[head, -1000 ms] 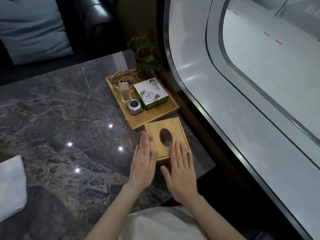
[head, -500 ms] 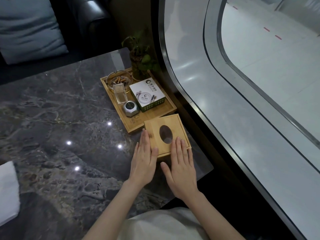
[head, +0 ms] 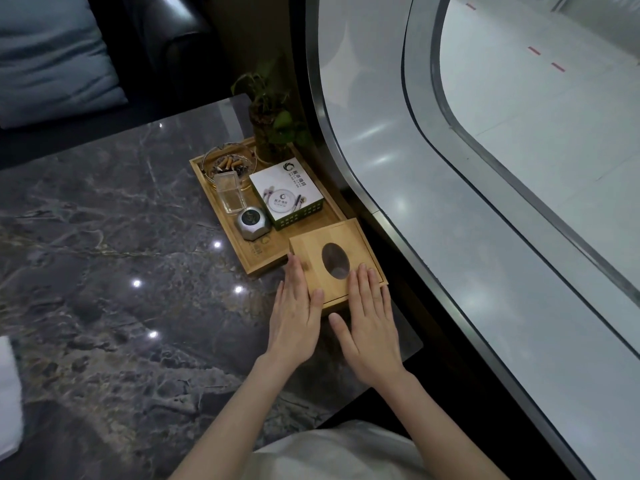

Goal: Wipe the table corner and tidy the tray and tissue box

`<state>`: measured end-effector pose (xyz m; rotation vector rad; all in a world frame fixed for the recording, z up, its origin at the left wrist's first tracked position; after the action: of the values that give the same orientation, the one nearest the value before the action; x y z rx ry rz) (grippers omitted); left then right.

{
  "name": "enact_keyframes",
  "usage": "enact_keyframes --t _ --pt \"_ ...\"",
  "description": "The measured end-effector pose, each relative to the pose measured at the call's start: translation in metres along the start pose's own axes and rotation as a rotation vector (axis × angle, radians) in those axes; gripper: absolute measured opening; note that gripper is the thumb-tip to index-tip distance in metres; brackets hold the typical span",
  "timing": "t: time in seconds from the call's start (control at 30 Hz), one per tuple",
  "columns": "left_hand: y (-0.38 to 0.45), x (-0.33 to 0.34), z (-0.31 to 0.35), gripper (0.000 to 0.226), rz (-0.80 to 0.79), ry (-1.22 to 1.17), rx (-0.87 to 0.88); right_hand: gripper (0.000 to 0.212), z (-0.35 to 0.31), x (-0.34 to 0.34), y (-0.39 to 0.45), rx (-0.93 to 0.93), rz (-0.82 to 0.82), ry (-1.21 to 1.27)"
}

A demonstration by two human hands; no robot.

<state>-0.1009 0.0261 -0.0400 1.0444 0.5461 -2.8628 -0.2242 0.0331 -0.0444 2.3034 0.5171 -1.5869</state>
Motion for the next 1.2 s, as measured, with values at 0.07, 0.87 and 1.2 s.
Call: enact_keyframes --t 0.07,0.87,1.2 --pt "0.001 0.002 0.002 0.061 0.013 0.002 -0.009 0.069 0.004 -0.001 0.002 -0.007 -0.017 0.008" --pt "0.006 0.021 0.012 0.063 0.131 0.068 -0.120 0.071 0.026 -0.015 0.014 -0.129 -0.069 0.098" --pt "0.009 -0.023 0.020 0.048 0.090 -0.070 -0.153 0.039 0.007 -0.056 0.038 0.131 0.210 0.472"
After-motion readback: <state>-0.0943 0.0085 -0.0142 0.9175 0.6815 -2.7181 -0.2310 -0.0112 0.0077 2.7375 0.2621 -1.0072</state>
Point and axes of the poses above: each hand's wrist, its own y-axis towards the middle knuckle, its own x-axis out of the palm, z = x × y, the point moved 4 cm from there along y, towards the middle knuckle, and after that the axes turned 13 degrees about -x, right-handed, at the moved point
